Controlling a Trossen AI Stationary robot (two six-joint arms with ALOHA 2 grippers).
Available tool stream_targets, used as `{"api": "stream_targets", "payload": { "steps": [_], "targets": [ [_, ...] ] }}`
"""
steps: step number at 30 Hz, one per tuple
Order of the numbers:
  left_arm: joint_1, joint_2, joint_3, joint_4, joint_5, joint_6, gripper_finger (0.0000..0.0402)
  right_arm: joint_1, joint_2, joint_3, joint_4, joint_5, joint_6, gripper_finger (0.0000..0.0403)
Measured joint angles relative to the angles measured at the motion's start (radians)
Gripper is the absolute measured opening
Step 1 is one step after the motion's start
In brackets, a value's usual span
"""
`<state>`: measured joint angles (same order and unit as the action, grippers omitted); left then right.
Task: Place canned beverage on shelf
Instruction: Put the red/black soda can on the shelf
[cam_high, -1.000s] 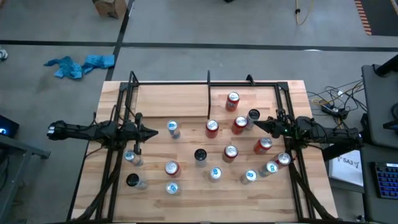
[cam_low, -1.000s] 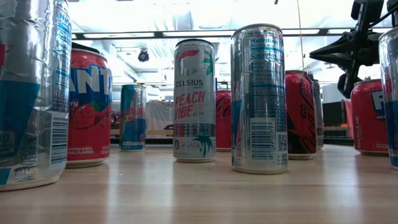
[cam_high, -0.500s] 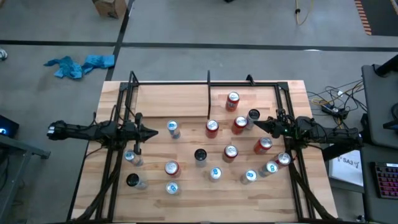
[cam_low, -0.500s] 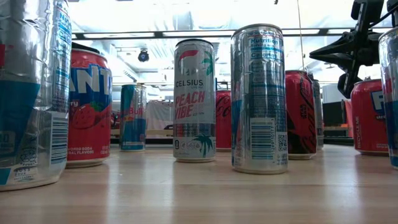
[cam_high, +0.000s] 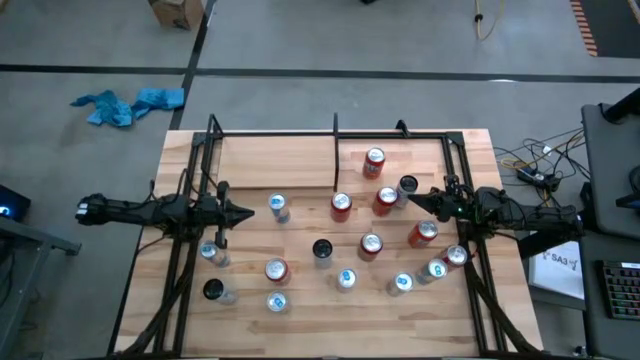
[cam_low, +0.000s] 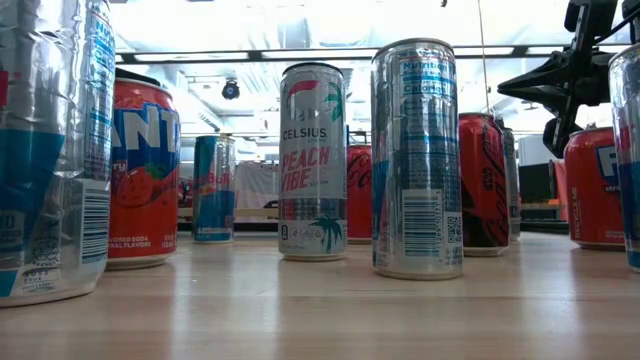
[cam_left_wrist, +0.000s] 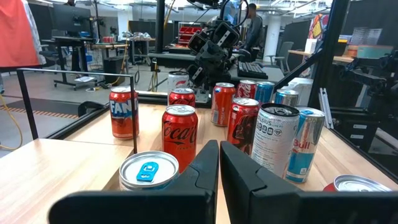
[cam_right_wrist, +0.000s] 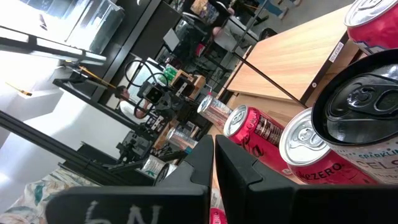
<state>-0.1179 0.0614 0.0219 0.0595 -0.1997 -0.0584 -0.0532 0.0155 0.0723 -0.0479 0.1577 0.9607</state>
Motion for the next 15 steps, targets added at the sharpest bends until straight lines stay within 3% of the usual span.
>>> {"api": "stream_targets", "payload": {
  "steps": [7, 15],
  "targets": [
    [0.0, 0.0, 0.0, 0.022, 0.0, -0.018, 0.0, 0.0, 0.0, 0.0, 0.0, 0.0, 0.015, 0.0009],
    [0.0, 0.0, 0.0, 0.167, 0.0, -0.304, 0.0, 0.0, 0.0, 0.0, 0.0, 0.0, 0.007, 0.0009]
  ]
}}
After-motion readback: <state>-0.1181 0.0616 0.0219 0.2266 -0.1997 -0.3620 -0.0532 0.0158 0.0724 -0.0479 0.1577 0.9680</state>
